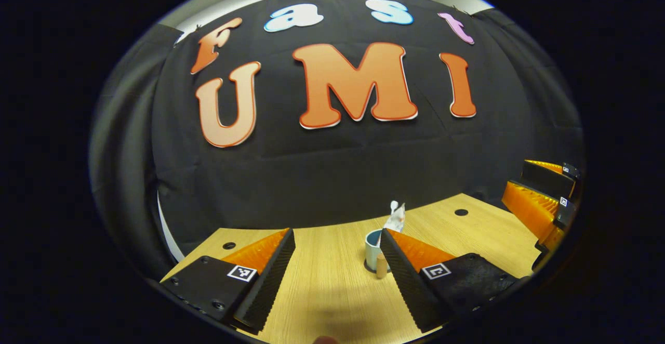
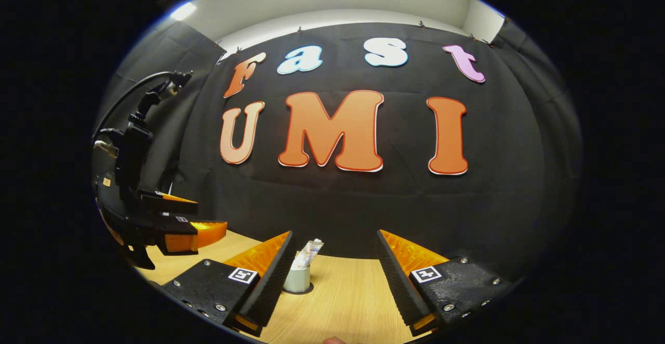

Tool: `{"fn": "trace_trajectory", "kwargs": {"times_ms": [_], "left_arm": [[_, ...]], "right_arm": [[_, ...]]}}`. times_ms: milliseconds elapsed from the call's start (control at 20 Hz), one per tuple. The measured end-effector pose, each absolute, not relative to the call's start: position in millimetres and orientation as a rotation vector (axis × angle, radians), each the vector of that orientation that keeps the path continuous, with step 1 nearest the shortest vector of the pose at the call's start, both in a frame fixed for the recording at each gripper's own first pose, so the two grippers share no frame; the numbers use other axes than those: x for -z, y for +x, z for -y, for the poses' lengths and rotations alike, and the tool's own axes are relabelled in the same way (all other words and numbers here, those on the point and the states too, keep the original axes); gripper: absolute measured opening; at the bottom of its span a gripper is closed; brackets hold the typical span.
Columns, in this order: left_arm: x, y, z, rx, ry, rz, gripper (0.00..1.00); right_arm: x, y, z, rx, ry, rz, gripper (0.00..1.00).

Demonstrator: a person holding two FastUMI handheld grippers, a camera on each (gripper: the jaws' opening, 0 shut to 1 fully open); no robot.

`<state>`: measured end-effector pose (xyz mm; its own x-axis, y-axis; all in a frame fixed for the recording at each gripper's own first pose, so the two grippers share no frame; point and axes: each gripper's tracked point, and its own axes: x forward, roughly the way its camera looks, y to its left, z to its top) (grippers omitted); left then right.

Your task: Put the toothbrush and toothpaste on the desktop into the cup, then pick up the cup and place it on the coaster on the desktop.

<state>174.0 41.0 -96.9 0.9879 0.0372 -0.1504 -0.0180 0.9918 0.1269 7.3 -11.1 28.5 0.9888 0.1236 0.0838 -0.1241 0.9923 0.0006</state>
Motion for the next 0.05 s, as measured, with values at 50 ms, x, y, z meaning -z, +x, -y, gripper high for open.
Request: {"fn": "trace_trajectory", "kwargs": {"times_ms": [50], "left_arm": [[95.2, 174.6, -43.5, -0.04, 0.119, -0.121, 0.99]], "right_arm": [[-30.2, 7.6, 5.5, -0.133, 0.0, 0.091, 0.92]]}}
